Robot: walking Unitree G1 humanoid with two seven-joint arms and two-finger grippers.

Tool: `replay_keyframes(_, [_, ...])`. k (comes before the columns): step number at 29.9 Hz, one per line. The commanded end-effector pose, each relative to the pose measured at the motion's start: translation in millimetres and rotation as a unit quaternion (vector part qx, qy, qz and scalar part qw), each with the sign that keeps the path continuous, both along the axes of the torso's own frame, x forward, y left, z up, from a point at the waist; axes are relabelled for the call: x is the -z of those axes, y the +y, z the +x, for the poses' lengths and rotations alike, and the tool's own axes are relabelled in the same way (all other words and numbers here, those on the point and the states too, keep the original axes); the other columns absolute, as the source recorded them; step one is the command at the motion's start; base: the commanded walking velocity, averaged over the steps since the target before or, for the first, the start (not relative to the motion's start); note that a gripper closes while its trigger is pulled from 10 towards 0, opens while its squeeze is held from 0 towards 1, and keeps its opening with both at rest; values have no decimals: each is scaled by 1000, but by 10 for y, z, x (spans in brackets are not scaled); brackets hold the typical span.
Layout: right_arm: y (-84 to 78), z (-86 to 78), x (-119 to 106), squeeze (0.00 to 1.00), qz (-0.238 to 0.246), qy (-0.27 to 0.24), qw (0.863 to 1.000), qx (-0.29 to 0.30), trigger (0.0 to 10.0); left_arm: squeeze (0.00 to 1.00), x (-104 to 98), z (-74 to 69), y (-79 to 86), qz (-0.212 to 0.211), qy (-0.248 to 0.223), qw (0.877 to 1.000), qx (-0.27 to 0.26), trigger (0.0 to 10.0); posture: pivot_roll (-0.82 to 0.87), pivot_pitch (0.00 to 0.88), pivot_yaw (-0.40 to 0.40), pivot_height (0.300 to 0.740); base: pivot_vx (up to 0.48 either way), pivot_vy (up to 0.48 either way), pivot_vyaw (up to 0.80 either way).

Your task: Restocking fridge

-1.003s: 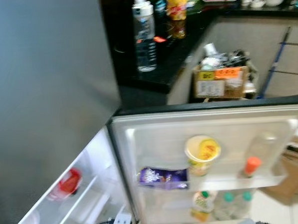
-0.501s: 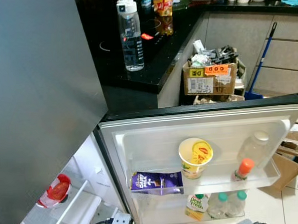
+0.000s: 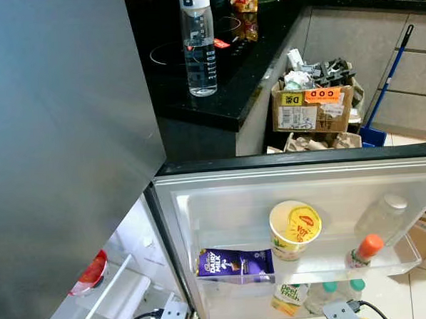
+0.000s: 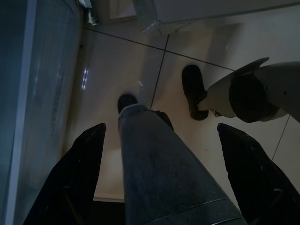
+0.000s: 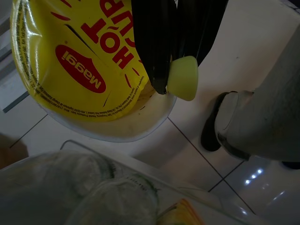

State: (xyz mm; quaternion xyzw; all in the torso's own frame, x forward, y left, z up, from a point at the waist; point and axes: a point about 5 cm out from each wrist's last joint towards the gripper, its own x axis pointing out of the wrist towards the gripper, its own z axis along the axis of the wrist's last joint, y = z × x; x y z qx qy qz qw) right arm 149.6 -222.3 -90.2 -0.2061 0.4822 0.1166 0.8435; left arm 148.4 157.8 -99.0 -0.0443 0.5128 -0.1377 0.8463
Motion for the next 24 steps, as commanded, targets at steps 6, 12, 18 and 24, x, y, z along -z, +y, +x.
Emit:
replay_keyframes(6, [123,-8,15,0,31,13,998,-51,10000,0,20,-41,29,13,12,1000,-6,10000,-135,0,2,740,0,0,0])
replay_keyframes(12, [165,-21,23,0,39,23,996,-75,10000,0,18,-34,40,17,11,1000,-11,10000,-132,0,1,740,0,0,0])
replay_keyframes(18, [161,-16,21,0,38,22,996,-76,10000,0,20,-37,35,17,13,1000,-12,10000,-131,0,0,740,0,0,0])
replay_keyframes(24, [173,84,-25,0,41,5,995,-95,10000,0,24,-38,28,23,17,1000,-7,10000,-136,0,-1,740,-287,0,0])
